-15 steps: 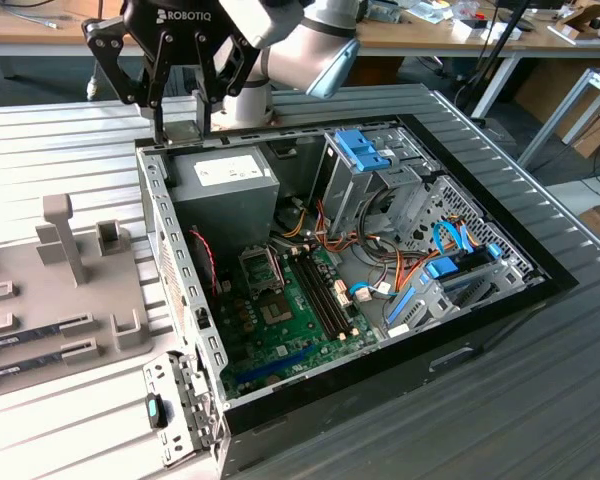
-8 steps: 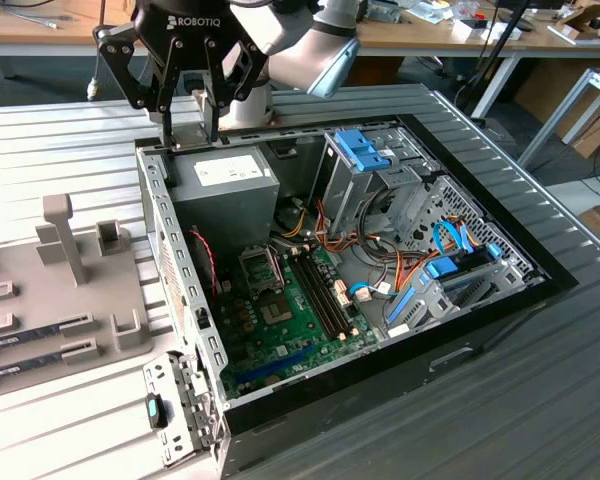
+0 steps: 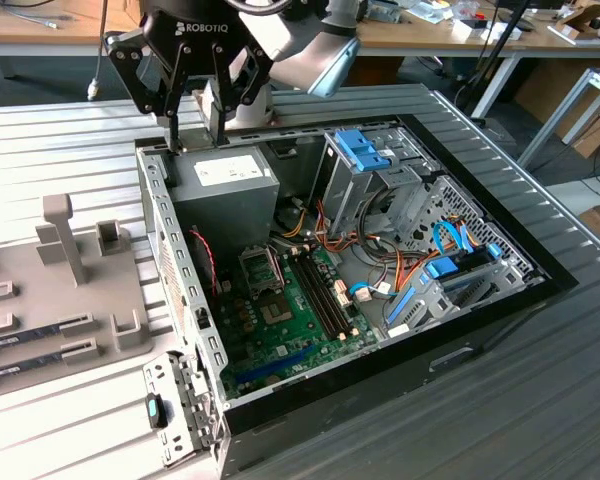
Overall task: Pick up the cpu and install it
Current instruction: 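Pick up the cpu and move it towards the insertion slot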
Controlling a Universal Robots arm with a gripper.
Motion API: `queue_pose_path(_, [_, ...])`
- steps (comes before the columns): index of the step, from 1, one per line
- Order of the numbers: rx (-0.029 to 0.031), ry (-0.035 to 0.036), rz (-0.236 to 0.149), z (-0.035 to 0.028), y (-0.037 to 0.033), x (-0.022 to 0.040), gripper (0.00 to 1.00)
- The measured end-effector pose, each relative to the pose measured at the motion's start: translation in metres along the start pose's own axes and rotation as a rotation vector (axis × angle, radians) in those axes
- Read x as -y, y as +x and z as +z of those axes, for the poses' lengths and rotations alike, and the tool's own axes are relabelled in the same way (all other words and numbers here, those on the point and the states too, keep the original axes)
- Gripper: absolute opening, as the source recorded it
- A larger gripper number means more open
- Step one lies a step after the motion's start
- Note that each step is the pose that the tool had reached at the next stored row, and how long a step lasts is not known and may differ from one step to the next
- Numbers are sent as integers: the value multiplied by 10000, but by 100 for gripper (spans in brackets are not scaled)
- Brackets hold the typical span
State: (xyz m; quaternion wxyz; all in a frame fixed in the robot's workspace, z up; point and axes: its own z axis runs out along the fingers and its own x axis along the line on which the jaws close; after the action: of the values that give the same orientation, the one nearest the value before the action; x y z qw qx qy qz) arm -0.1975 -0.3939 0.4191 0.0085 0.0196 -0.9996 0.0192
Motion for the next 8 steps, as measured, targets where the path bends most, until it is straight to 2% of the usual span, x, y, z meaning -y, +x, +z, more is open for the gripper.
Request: queue_pose_path(8, [0,0,1,24,-39,20,47])
